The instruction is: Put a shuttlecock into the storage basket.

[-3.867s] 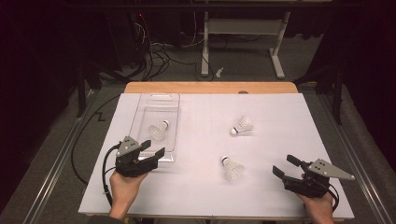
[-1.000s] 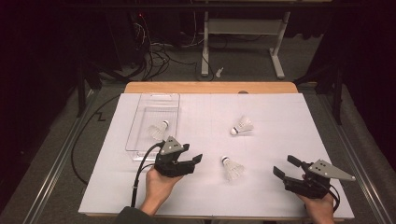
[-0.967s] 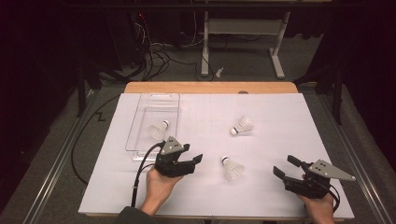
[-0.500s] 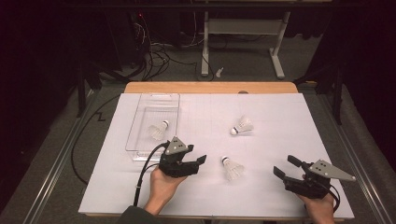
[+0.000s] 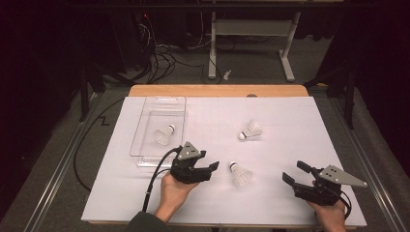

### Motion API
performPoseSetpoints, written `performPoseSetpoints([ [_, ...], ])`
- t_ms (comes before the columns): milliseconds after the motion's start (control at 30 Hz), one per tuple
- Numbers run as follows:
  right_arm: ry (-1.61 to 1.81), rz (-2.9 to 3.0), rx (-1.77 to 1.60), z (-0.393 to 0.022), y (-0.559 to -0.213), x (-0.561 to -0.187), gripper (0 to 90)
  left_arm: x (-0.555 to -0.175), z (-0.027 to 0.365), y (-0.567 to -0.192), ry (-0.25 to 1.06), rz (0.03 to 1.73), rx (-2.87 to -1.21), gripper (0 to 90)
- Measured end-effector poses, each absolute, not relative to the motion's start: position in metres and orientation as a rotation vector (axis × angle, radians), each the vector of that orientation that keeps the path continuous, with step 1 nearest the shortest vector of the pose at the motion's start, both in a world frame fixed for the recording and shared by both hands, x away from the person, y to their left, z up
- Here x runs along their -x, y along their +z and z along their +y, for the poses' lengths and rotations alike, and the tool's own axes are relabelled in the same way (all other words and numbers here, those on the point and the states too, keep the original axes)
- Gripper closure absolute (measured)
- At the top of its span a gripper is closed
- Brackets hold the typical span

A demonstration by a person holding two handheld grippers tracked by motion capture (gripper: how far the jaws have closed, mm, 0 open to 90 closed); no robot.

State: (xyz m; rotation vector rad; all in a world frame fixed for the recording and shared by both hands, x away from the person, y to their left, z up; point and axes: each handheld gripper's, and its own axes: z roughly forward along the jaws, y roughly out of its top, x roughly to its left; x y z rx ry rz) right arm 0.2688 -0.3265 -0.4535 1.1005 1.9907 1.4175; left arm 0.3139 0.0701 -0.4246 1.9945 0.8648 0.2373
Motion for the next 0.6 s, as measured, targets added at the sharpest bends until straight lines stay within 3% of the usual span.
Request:
performPoseSetpoints([
  [600,1.416,1.995,-1.111,-0.326,-0.454,-0.269,26.2,-0.313,0.048,-0.426,0.186,0.82,-2.043,38.8],
])
